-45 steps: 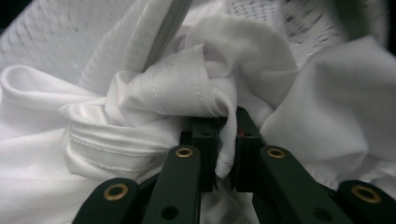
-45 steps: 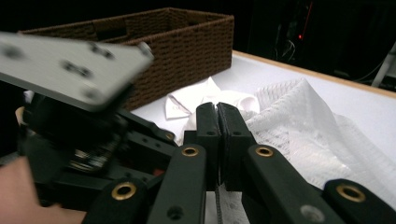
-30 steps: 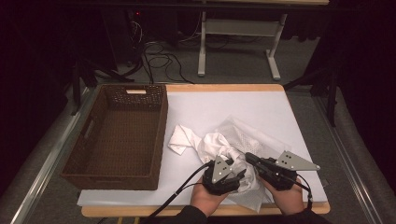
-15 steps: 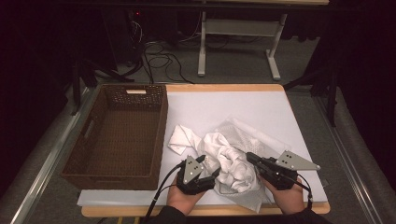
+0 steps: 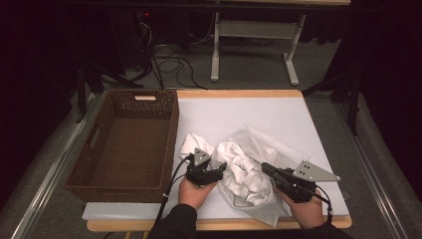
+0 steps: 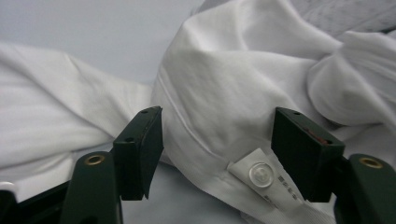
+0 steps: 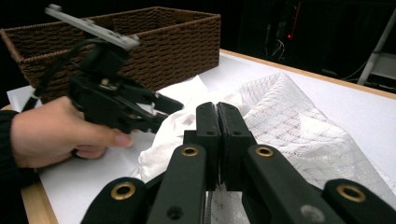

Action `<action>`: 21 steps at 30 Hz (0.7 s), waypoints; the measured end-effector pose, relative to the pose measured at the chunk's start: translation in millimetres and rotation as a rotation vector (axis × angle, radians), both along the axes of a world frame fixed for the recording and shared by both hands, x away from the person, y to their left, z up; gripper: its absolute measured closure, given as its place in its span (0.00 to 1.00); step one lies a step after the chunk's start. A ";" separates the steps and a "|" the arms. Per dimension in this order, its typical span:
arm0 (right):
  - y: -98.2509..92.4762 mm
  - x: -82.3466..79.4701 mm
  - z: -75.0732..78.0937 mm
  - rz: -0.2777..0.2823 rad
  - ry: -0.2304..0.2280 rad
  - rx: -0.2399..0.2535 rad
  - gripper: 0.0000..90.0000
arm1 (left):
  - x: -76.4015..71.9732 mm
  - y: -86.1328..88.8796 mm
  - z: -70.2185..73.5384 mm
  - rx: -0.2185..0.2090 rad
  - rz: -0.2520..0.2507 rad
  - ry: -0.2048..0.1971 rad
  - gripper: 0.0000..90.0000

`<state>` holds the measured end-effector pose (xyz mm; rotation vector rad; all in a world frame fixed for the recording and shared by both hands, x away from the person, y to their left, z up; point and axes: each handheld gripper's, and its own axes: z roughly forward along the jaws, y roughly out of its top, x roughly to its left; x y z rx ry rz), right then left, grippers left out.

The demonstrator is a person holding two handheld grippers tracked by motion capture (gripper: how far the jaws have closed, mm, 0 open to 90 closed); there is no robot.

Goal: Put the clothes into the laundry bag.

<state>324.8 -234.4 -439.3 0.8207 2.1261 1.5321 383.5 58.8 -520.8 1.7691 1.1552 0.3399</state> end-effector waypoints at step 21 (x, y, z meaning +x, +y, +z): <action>-0.4 1.8 -1.0 -0.016 -0.004 -0.011 1.00 | -68.8 -38.8 57.5 -0.032 -0.238 -0.294 0.98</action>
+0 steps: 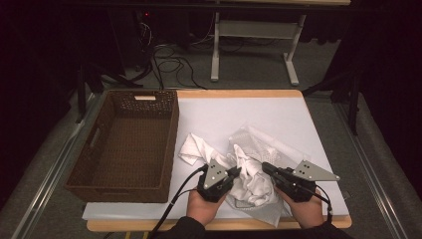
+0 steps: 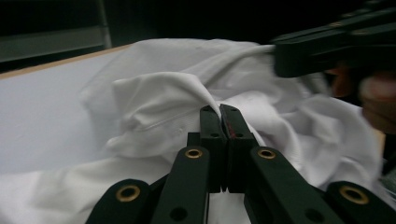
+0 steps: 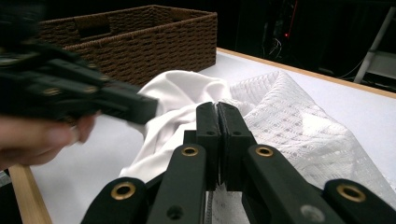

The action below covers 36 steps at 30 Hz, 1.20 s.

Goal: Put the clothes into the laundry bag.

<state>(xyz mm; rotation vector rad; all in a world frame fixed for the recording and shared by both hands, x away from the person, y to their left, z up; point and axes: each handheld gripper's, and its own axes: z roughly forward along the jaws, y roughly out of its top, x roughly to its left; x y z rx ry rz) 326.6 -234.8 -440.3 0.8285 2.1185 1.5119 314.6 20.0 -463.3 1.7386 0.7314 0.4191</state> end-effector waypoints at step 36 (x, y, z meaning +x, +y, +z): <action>7.4 -9.4 9.7 0.060 -0.019 0.037 1.00 | 25.6 -60.4 -26.4 0.058 0.005 0.092 0.98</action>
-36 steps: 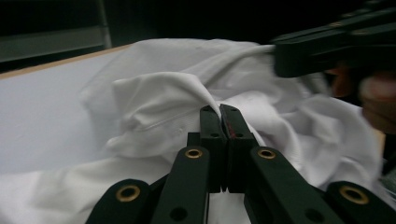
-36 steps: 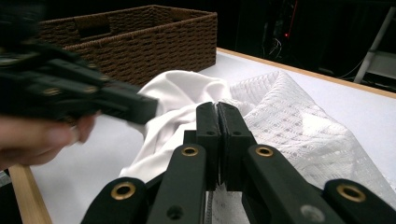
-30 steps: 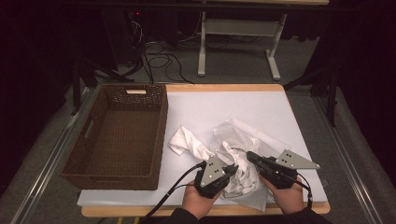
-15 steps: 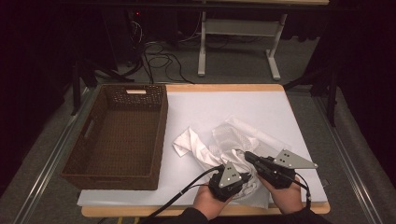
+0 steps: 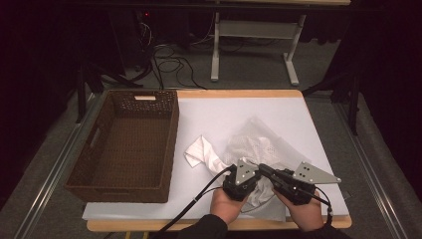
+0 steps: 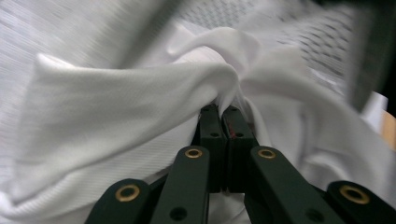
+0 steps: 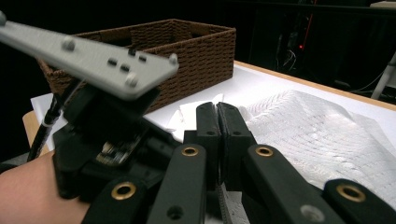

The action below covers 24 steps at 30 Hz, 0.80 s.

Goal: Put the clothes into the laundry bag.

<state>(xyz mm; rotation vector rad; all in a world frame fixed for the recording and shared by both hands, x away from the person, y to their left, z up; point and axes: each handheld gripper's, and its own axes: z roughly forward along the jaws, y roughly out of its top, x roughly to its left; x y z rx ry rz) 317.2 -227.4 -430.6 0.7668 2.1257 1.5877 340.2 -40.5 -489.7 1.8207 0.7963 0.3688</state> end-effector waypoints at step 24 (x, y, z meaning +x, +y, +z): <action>-1.9 3.1 -4.9 -0.023 0.003 -0.026 1.00 | -22.0 96.8 1.0 -0.037 0.124 -0.046 0.45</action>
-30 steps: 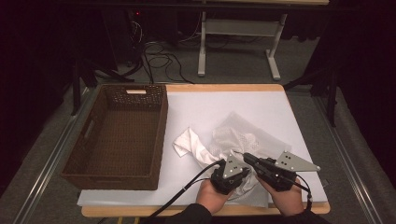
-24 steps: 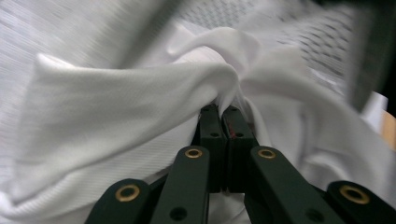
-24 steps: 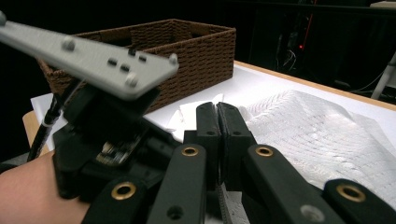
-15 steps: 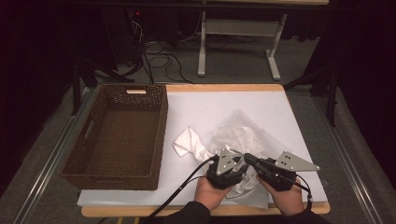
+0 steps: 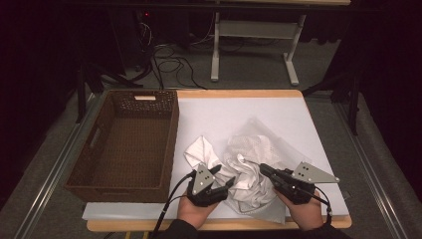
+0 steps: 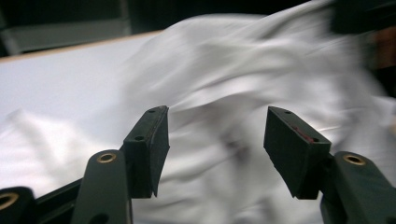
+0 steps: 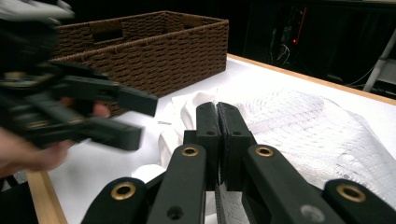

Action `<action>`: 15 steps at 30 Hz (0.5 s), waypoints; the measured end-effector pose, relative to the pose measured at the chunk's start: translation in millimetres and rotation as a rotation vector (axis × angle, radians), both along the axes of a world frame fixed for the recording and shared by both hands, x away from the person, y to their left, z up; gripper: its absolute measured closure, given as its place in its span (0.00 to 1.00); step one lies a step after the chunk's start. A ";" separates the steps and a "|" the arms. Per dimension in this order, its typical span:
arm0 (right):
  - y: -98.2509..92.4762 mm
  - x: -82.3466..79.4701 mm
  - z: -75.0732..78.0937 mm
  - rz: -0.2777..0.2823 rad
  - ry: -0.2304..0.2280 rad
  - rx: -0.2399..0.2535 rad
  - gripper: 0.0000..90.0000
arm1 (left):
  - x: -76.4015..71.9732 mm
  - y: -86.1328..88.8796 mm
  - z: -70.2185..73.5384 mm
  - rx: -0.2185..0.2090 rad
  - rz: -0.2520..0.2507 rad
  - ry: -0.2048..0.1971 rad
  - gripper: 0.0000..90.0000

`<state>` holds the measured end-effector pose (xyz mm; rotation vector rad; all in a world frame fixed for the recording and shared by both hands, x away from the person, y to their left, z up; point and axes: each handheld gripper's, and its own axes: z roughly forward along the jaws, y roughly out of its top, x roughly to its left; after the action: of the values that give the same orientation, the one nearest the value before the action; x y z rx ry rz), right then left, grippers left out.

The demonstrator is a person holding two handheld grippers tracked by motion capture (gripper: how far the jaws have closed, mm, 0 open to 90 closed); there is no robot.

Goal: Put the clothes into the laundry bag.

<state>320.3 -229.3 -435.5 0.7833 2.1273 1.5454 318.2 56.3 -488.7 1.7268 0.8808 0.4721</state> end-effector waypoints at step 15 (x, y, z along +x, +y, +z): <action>-0.8 0.4 0.1 0.005 -0.005 -0.003 1.00 | 57.5 7.5 -35.4 0.115 0.096 0.312 0.56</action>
<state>320.7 -230.2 -435.3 0.7730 2.1292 1.5454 375.7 63.8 -524.1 1.9014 1.1822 0.3256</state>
